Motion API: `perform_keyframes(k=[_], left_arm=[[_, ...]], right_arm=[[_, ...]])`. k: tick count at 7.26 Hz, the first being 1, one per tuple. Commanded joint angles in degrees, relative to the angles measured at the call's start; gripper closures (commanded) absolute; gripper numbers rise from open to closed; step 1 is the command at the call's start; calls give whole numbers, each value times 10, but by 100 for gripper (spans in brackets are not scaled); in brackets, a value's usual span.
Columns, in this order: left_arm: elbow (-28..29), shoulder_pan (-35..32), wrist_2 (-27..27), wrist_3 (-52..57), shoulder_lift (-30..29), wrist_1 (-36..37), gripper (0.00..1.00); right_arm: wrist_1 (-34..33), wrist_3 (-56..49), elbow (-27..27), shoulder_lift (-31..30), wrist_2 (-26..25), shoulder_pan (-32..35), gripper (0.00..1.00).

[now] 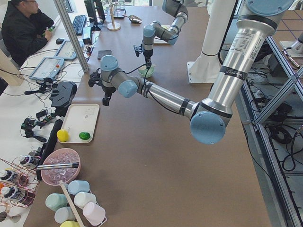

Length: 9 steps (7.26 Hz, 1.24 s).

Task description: Place spoon in bowl

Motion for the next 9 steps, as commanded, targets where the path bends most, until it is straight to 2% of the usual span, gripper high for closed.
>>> perform_keyframes(k=[1,2,3,4,5,7,8,9], left_arm=[[2,0,0,1,-3,0,2],[2,0,0,0,-3,0,2],[2,0,0,1,-3,0,2],[1,0,0,1,-4,0,2],[-1,0,-1,1,-5,-3,2],[-4,-3,-5,0,-3,-24,2],[-9,-3,-3,-4,0,-30,2],[-16,-3,1,-3,4,-41,2]], right_arm=[[-1,5,2,3,2,-2,82],[-6,20,6,-3,-3,-7,1],[-19,24,9,0,-3,-6,0],[-39,25,38,-5,-2,-5,0],[-44,25,69,-12,2,24,0],[-37,13,218,-148,7,123,0],[-37,-12,228,-195,51,208,0],[-37,-85,229,-220,106,282,0]])
